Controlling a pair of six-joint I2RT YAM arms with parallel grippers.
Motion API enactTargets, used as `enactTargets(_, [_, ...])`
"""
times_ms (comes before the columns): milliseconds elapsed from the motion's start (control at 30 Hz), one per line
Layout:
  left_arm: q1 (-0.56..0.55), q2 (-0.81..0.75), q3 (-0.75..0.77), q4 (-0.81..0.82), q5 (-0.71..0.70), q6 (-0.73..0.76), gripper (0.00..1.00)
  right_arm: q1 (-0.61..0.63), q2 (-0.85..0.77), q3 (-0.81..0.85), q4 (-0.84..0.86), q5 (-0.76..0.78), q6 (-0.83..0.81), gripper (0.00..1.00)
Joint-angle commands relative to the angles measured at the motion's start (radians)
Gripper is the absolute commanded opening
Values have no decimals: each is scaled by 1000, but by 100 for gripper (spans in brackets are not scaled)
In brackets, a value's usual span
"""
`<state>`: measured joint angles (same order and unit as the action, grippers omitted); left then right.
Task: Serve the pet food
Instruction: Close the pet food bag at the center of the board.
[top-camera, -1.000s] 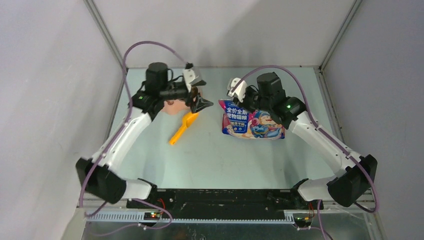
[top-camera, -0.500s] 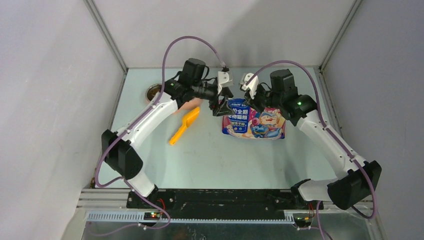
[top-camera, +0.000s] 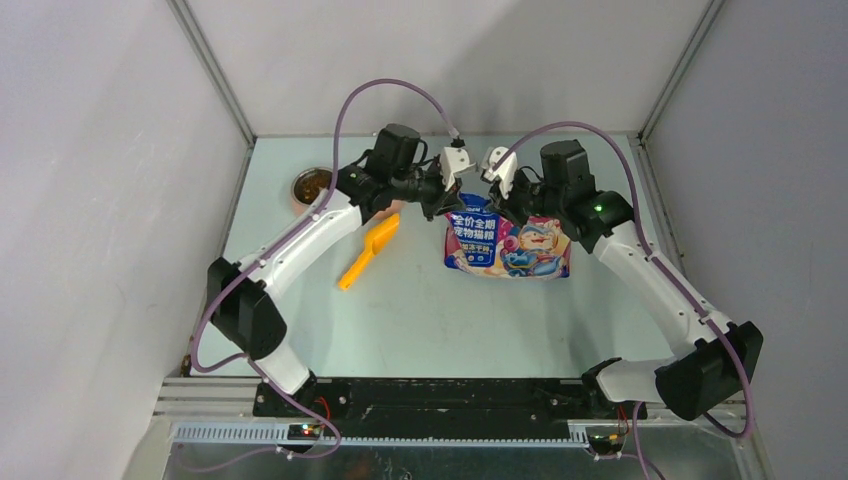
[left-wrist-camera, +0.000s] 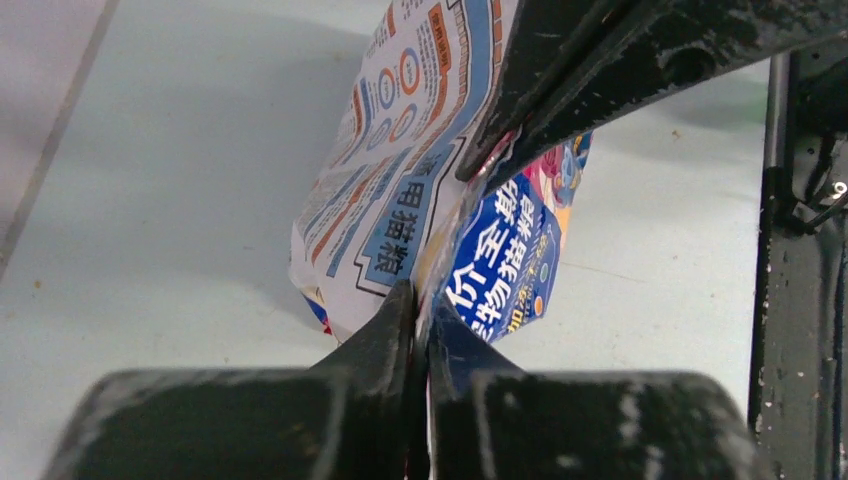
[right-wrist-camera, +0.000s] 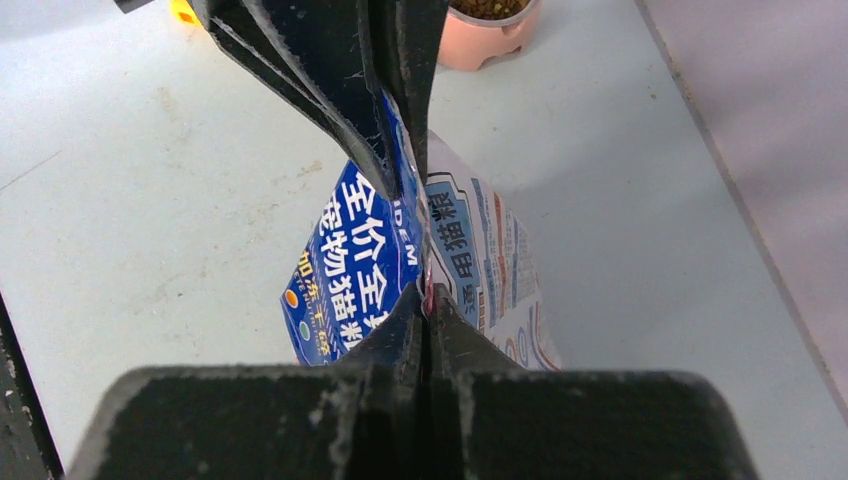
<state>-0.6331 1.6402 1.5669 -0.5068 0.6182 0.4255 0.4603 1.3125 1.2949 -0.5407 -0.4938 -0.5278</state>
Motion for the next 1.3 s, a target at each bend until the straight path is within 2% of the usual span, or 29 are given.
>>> enactTargets(0, [-6,-30,-16,30,-102,-24,3,-11,-38,-4,21,-22,11,0])
enactTargets(100, [-7,-31,-23,53,-141,-44,0,-13,-36,-4,21,-25,12,3])
enactTargets(133, [-6,-31,-27,57,-143,-59,0,-12,-34,-3,23,-28,20,18])
enactTargets(167, [-6,-33,-28,64,-145,-68,0,-11,-30,-4,29,-29,27,25])
enactTargets(200, [-7,-33,-29,68,-146,-84,0,-8,-28,-4,34,-30,45,37])
enactTargets(267, [-10,-40,-34,77,-143,-107,0,2,-13,-4,59,-12,80,48])
enactTargets(333, [-11,-51,-43,88,-124,-130,0,19,-7,-16,96,35,109,50])
enactTargets(500, [-11,-95,-76,115,-64,-170,0,48,9,-31,173,136,144,50])
enactTargets(600, [-11,-108,-84,124,-32,-189,0,47,17,-32,195,212,164,43])
enactTargets(667, [-10,-115,-87,127,-22,-197,0,47,13,-34,196,246,162,35])
enactTargets(767, [-11,-117,-88,129,-13,-209,0,45,-12,-40,199,313,146,12])
enactTargets(833, [-11,-119,-89,131,-9,-214,0,38,-34,-40,189,337,127,1])
enactTargets(867, [-11,-119,-89,132,-9,-214,0,30,-43,-40,179,339,118,0])
enactTargets(1033, [-11,-120,-93,132,-15,-213,0,-3,-110,-40,99,298,75,0])
enactTargets(1067, [-10,-121,-93,132,-14,-212,0,-6,-116,-40,85,294,68,5])
enactTargets(1100, [-11,-121,-95,131,-16,-211,0,-6,-126,-44,65,291,54,19])
enactTargets(1167, [-11,-125,-97,131,-15,-211,0,-6,-149,-75,69,293,40,30])
enactTargets(1267, [-11,-128,-100,133,-13,-215,0,-4,-176,-142,115,322,28,36])
